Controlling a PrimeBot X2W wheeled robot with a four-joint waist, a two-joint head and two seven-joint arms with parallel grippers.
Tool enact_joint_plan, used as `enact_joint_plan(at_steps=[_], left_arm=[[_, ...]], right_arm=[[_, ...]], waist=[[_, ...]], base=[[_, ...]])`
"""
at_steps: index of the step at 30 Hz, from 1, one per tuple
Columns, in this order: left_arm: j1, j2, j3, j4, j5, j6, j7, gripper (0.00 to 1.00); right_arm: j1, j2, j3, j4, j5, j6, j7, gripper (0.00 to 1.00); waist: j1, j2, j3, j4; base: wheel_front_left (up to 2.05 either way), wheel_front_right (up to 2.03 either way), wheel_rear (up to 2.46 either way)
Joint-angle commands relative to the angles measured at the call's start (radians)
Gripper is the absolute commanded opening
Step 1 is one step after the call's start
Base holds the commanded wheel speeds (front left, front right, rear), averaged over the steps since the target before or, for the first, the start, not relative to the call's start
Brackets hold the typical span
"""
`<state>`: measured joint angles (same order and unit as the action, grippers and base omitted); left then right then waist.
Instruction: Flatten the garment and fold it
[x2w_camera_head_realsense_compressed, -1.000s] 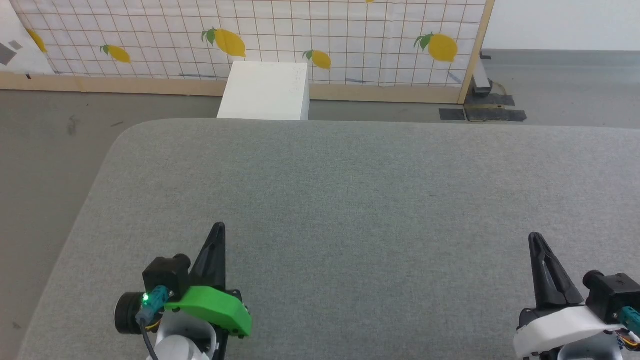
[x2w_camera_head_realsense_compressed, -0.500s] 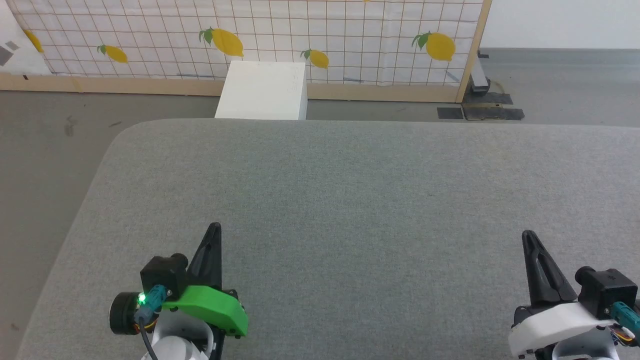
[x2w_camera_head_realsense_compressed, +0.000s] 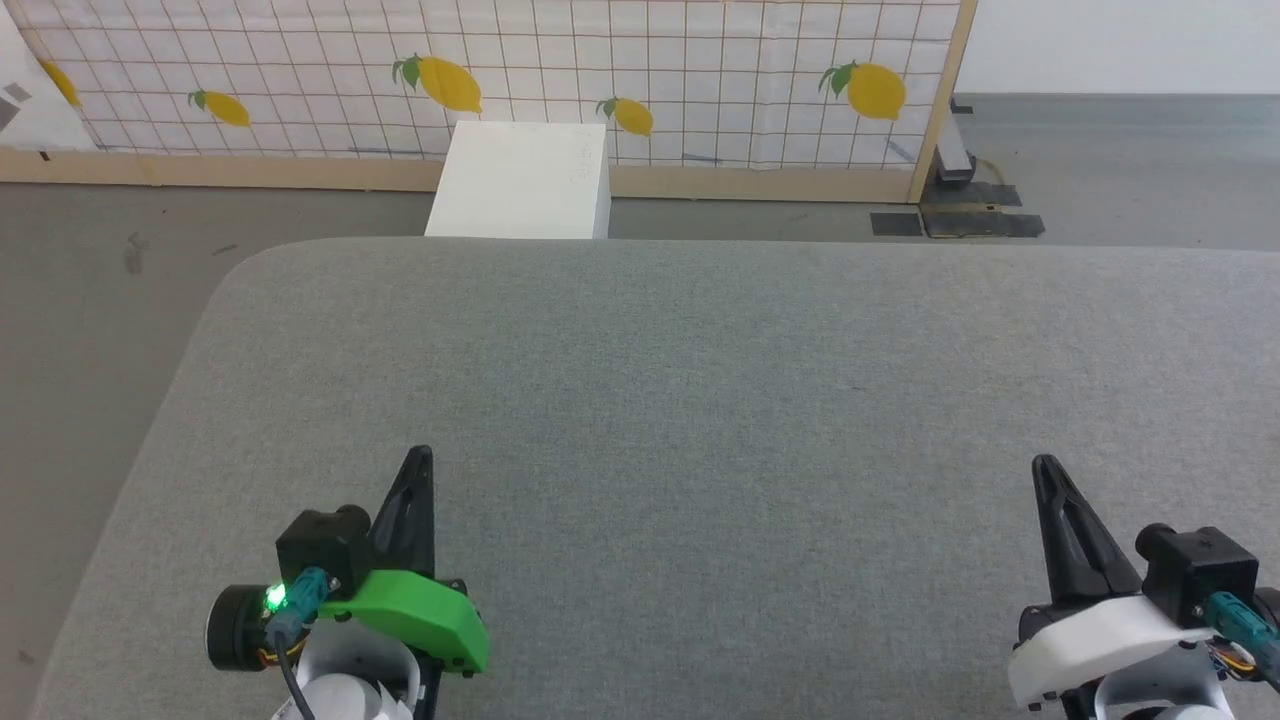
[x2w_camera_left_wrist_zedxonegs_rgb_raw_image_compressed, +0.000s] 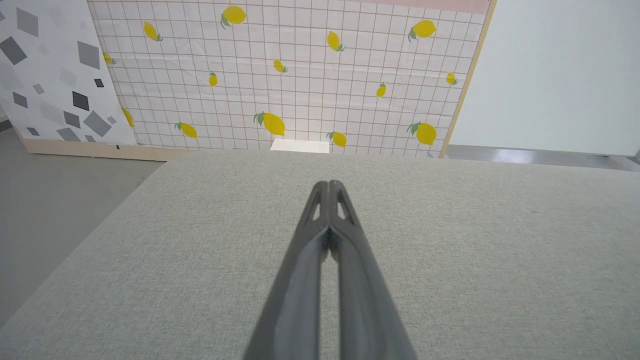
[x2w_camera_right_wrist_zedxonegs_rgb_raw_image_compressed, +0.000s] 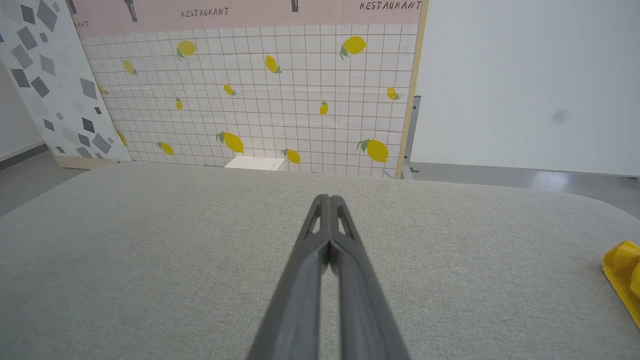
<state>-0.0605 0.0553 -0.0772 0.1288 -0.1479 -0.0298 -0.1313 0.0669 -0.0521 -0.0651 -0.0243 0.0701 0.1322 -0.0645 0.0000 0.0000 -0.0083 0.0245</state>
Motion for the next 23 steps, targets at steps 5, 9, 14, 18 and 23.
enact_joint_plan(at_steps=[5, 9, 14, 18, 23], left_arm=[[0.019, -0.003, 0.010, -0.017, 0.023, 0.007, 0.015, 0.00], [0.021, -0.003, 0.015, -0.024, 0.032, 0.008, 0.023, 0.00], [0.025, -0.003, 0.020, -0.034, 0.043, 0.010, 0.033, 0.00], [0.028, -0.003, 0.025, -0.042, 0.051, 0.012, 0.041, 0.00], [0.032, -0.004, 0.031, -0.052, 0.062, 0.014, 0.051, 0.00]], right_arm=[[-0.020, 0.001, 0.009, 0.004, -0.010, -0.001, 0.009, 0.00], [-0.023, 0.001, 0.013, 0.006, -0.015, -0.001, 0.013, 0.00], [-0.027, 0.001, 0.018, 0.007, -0.020, -0.001, 0.018, 0.00], [-0.030, 0.001, 0.021, 0.009, -0.024, -0.001, 0.022, 0.00], [-0.035, 0.001, 0.026, 0.011, -0.029, -0.001, 0.027, 0.00]], waist=[[0.0000, 0.0000, 0.001, -0.002], [0.0000, 0.0000, 0.001, -0.004], [0.0000, 0.0000, 0.002, -0.006], [0.0000, 0.0000, 0.002, -0.007], [0.0000, 0.0000, 0.003, -0.009]], base=[[0.00, 0.00, 0.00], [0.00, 0.00, 0.00], [0.00, 0.00, 0.00], [0.00, 0.00, 0.00], [0.00, 0.00, 0.00]])
